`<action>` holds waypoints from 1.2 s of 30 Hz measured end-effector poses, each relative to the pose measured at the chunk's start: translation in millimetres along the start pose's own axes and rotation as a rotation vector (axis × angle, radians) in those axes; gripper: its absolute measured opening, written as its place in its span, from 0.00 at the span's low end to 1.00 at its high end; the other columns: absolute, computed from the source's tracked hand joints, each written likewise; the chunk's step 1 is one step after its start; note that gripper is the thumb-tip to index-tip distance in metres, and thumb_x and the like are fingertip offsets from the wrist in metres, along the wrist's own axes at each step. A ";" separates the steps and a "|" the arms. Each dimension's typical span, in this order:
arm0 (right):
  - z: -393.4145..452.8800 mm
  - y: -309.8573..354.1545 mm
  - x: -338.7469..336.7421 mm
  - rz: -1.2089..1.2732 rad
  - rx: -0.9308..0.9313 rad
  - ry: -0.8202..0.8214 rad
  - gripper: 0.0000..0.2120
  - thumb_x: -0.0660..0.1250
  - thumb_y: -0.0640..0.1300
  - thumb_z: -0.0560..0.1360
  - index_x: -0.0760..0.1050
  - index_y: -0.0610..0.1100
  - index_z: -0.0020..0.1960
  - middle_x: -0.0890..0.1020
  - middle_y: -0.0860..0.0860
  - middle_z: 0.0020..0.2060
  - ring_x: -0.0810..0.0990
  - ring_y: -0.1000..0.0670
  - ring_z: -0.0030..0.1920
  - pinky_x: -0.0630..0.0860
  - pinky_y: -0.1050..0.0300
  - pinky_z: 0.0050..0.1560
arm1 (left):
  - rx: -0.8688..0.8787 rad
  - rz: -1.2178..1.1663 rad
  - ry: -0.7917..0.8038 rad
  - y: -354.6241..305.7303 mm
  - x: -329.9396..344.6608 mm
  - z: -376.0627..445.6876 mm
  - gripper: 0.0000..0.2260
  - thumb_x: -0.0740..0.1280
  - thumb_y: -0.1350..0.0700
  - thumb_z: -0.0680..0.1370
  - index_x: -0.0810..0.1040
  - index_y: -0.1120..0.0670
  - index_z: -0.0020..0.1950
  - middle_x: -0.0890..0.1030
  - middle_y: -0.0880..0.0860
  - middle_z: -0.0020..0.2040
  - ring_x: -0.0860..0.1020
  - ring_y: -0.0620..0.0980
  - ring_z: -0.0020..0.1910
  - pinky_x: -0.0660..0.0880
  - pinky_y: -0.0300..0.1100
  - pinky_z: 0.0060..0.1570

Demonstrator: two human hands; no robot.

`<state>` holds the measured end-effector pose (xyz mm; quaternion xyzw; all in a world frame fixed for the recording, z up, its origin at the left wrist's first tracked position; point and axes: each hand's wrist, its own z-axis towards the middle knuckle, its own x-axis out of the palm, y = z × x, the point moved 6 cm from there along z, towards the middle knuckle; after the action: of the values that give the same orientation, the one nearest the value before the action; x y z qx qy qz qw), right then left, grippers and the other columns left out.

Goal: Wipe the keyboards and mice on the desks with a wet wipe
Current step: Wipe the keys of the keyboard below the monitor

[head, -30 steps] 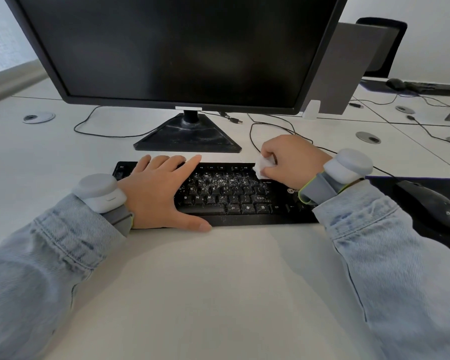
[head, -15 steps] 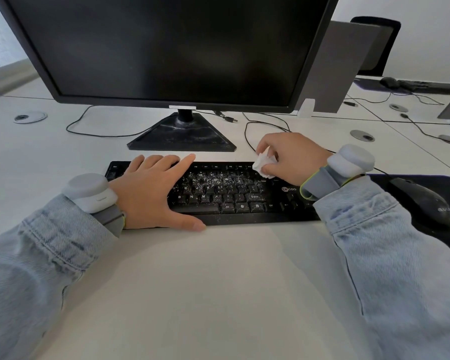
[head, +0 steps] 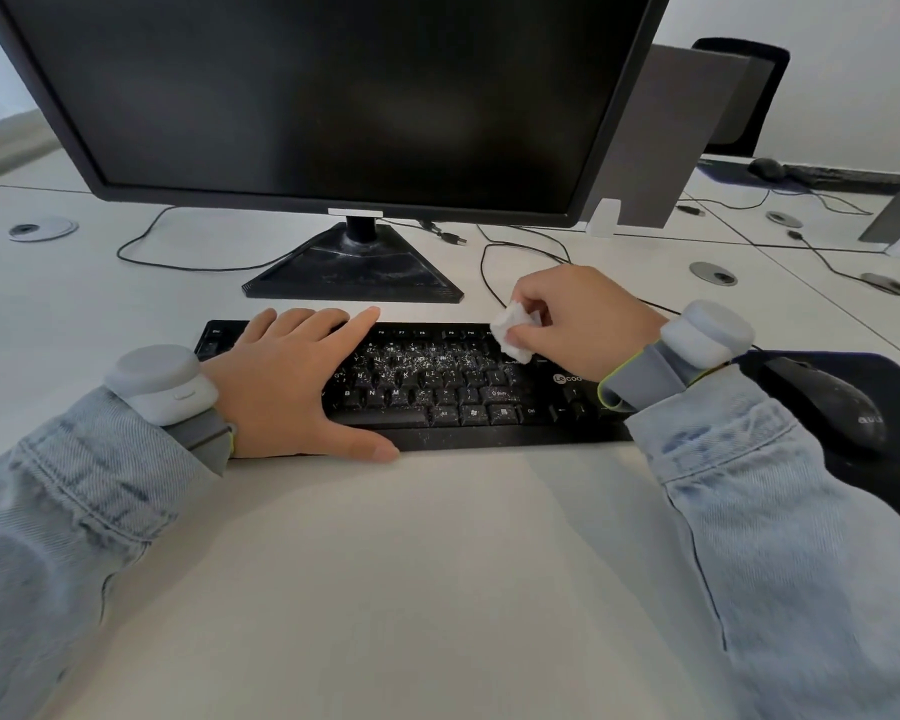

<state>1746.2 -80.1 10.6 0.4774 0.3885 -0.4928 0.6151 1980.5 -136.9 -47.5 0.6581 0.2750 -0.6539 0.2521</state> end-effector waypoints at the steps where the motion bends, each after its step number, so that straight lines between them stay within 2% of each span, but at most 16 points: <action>1: -2.3 4.4 3.7 0.010 -0.020 0.033 0.06 0.68 0.47 0.72 0.77 0.44 0.42 0.79 0.52 0.40 0.76 0.51 0.41 0.68 0.62 0.36 | -0.001 0.001 0.000 -0.1 0.0 0.0 0.61 0.50 0.13 0.56 0.39 0.44 0.82 0.58 0.43 0.77 0.56 0.50 0.77 0.52 0.56 0.77; 4: -9.2 9.8 9.9 -0.027 -0.047 0.159 0.05 0.68 0.48 0.73 0.77 0.46 0.44 0.78 0.54 0.40 0.75 0.53 0.40 0.65 0.64 0.34 | 0.001 0.000 -0.004 -0.3 -0.1 0.0 0.62 0.50 0.13 0.56 0.39 0.44 0.82 0.58 0.43 0.77 0.56 0.51 0.77 0.52 0.56 0.77; 7: -13.7 7.4 7.4 -0.006 -0.044 0.226 0.05 0.70 0.48 0.72 0.79 0.47 0.44 0.78 0.56 0.37 0.74 0.56 0.37 0.65 0.63 0.33 | 0.001 -0.005 -0.010 -0.3 -0.4 -0.2 0.62 0.50 0.13 0.57 0.40 0.44 0.82 0.58 0.43 0.77 0.56 0.51 0.77 0.52 0.56 0.78; 13: -2.9 9.9 12.7 -0.057 -0.041 0.054 0.07 0.68 0.47 0.74 0.78 0.44 0.44 0.78 0.51 0.40 0.76 0.48 0.43 0.65 0.58 0.37 | -0.003 0.000 -0.001 -0.1 0.3 0.0 0.61 0.49 0.13 0.56 0.39 0.43 0.82 0.58 0.43 0.77 0.55 0.51 0.77 0.51 0.56 0.78; 17: -10.8 9.6 9.1 -0.005 -0.061 0.212 0.07 0.70 0.48 0.72 0.80 0.44 0.43 0.79 0.53 0.39 0.77 0.51 0.40 0.67 0.63 0.34 | -0.008 0.002 0.004 -1.2 -0.2 0.0 0.62 0.49 0.13 0.56 0.39 0.44 0.82 0.58 0.43 0.77 0.56 0.51 0.77 0.51 0.55 0.78; 19: -10.6 5.6 7.7 -0.048 -0.048 0.223 0.07 0.69 0.47 0.72 0.80 0.43 0.43 0.80 0.51 0.40 0.77 0.50 0.40 0.67 0.62 0.34 | -0.011 -0.002 0.005 -1.1 -0.8 -0.1 0.62 0.49 0.13 0.56 0.39 0.44 0.82 0.58 0.43 0.77 0.56 0.51 0.77 0.52 0.55 0.78; 22: -2.8 -5.7 -0.2 -0.214 0.005 0.052 0.10 0.65 0.45 0.74 0.78 0.38 0.45 0.80 0.46 0.42 0.77 0.45 0.44 0.66 0.57 0.37 | -0.008 -0.007 0.008 -1.2 -1.0 0.3 0.62 0.49 0.13 0.56 0.39 0.44 0.82 0.58 0.43 0.77 0.55 0.51 0.77 0.51 0.55 0.78; 24: -1.8 -5.6 -3.1 -0.181 0.014 -0.029 0.09 0.65 0.45 0.75 0.77 0.38 0.42 0.78 0.46 0.40 0.75 0.45 0.43 0.65 0.56 0.35 | -0.002 -0.005 0.004 -1.3 -0.9 0.0 0.62 0.49 0.12 0.56 0.39 0.44 0.82 0.58 0.43 0.77 0.56 0.51 0.77 0.51 0.55 0.78; 27: -5.8 6.5 5.2 -0.062 -0.038 0.061 0.10 0.67 0.47 0.73 0.76 0.40 0.39 0.78 0.49 0.36 0.75 0.46 0.38 0.65 0.61 0.33 | -0.007 -0.006 0.005 -1.0 -0.5 -0.5 0.62 0.48 0.12 0.56 0.39 0.44 0.82 0.58 0.43 0.76 0.56 0.50 0.77 0.51 0.55 0.78; 30: -10.1 12.0 9.8 -0.074 -0.043 0.185 0.11 0.68 0.48 0.73 0.80 0.40 0.40 0.80 0.46 0.38 0.76 0.47 0.37 0.68 0.58 0.33 | -0.009 -0.002 0.002 -0.9 -0.2 -0.4 0.62 0.48 0.12 0.56 0.39 0.44 0.82 0.58 0.42 0.76 0.56 0.50 0.77 0.51 0.54 0.78; 36: 2.5 19.8 15.2 -0.175 0.029 0.170 0.13 0.64 0.44 0.75 0.80 0.33 0.44 0.75 0.42 0.36 0.70 0.49 0.36 0.64 0.58 0.33 | -0.004 -0.004 -0.004 -1.3 -0.7 0.6 0.62 0.50 0.13 0.56 0.40 0.44 0.82 0.60 0.44 0.77 0.57 0.51 0.76 0.51 0.55 0.78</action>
<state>1768.8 -85.0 0.8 0.4906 0.4725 -0.5079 0.5274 1979.2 -136.4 -46.8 0.6556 0.2772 -0.6552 0.2530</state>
